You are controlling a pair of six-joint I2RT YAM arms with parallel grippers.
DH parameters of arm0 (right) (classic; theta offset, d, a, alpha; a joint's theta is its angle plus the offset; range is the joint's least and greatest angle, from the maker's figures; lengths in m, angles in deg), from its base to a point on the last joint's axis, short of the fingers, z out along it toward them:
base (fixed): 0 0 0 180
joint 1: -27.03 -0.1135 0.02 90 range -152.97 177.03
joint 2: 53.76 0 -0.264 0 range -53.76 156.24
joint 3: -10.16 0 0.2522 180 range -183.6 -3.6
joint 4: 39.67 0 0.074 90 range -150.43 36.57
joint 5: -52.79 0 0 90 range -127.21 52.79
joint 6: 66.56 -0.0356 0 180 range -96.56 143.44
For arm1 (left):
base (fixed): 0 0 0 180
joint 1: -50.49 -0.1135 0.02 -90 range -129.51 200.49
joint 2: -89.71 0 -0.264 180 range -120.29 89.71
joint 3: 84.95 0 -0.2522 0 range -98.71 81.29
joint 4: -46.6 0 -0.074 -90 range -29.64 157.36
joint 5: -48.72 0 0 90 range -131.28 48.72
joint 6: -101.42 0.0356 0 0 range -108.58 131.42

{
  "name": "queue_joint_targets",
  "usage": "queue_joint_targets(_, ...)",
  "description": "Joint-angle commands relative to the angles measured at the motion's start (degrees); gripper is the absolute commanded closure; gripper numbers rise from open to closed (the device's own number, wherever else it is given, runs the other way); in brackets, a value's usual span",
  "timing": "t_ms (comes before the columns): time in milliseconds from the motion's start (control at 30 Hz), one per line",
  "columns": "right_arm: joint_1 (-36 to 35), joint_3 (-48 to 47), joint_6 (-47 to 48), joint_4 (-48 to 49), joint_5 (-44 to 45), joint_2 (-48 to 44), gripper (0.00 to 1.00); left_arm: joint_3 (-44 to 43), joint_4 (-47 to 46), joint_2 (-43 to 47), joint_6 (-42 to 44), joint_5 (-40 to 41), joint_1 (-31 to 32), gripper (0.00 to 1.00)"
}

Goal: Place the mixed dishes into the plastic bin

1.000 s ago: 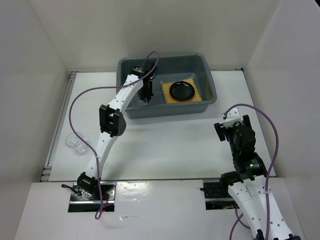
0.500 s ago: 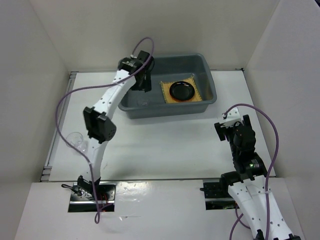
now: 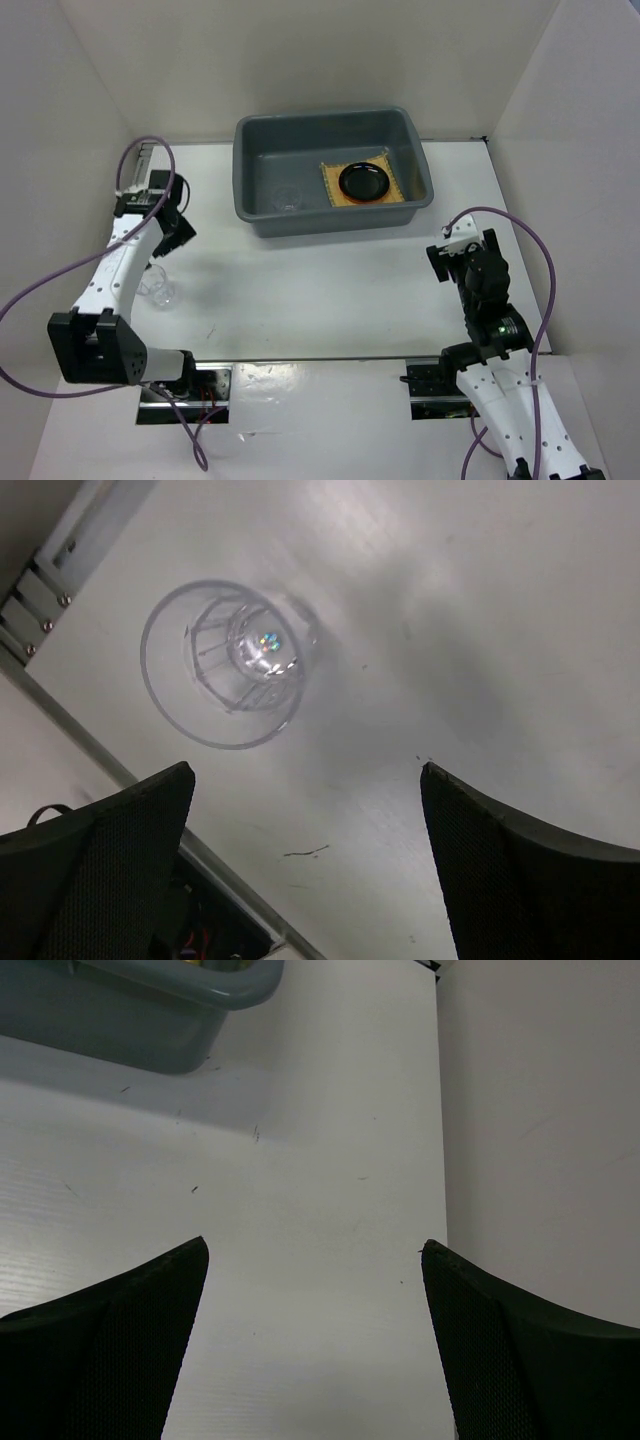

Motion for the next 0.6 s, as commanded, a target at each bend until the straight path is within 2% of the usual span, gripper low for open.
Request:
queue_joint_targets(0,-0.58,0.39,-0.32,2.78,-0.27,0.67,0.09,7.02,-7.97,0.27,1.76,-5.98,-4.39,0.0)
queue_joint_targets(267,-0.58,0.39,-0.32,2.26,-0.89,1.2,0.09,8.34,-11.33,-3.42,6.87,-9.06,-10.63,0.0)
queue_joint_targets(567,-0.58,0.39,-0.32,2.26,0.16,1.2,0.07,9.58,-15.8,-12.64,9.25,-14.77,-11.7,0.0)
